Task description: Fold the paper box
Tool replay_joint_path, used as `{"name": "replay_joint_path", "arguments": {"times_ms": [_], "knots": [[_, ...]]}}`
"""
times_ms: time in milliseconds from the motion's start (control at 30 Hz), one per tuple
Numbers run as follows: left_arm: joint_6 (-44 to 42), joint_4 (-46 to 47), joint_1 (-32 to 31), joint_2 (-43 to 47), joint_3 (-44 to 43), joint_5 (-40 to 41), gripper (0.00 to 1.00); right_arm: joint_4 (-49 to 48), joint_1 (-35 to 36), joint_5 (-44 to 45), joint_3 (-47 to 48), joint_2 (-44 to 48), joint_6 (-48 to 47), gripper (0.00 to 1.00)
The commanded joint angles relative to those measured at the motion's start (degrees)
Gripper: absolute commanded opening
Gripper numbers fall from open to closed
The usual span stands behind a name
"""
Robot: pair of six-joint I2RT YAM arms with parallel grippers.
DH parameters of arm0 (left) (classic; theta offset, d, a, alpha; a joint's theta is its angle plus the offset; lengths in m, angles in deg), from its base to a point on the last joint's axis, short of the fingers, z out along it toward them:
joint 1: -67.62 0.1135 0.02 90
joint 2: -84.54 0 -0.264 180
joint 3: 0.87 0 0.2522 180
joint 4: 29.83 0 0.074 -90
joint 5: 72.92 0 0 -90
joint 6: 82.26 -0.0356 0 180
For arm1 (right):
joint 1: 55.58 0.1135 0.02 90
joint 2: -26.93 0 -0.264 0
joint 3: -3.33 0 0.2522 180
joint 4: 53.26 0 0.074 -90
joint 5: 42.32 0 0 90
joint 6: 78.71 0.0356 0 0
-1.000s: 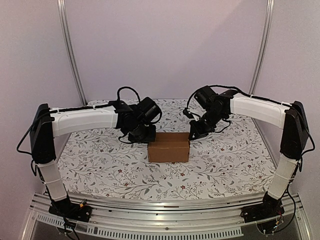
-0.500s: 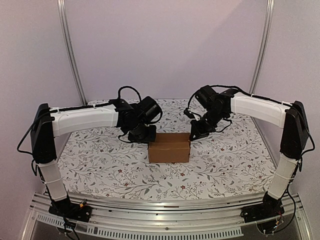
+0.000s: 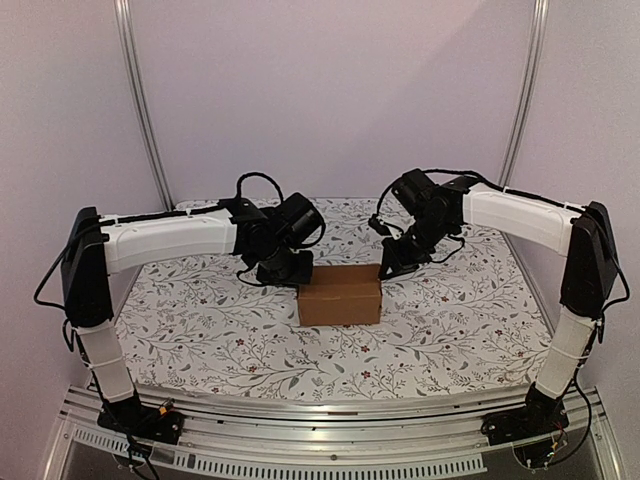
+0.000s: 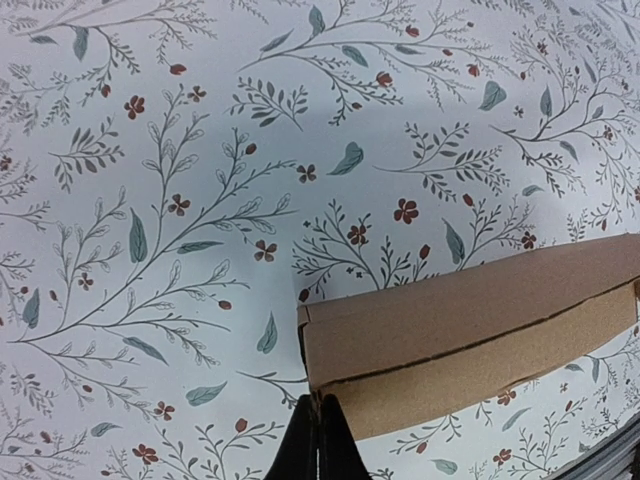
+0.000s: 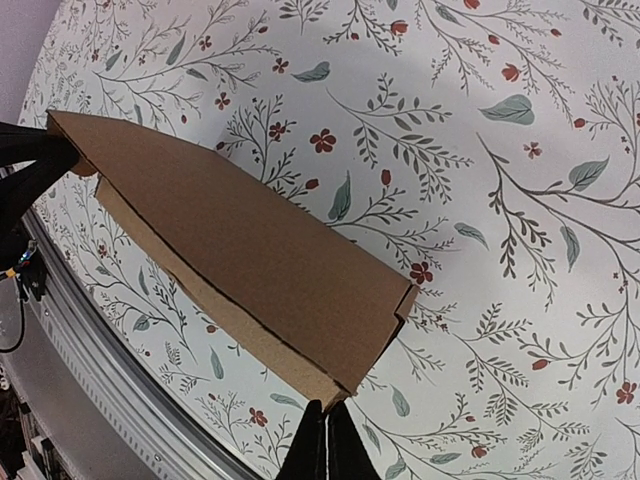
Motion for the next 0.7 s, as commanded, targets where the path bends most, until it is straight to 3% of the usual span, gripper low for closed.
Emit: {"name": "replay_joint_path", "arguments": {"times_ms": [0,667], "knots": [[-0.9,-0.6,-1.3,-1.4,-0.3,-2.8,0.00,-1.7,0.2,-2.2,-1.4,-0.8,-0.9,0.01],[-2.0,-1.3,-2.2,-1.2,-0.4,-2.2,0.00,-1.9,0.2,-1.2,-4.0,0.6,-3.9,0.01]]}}
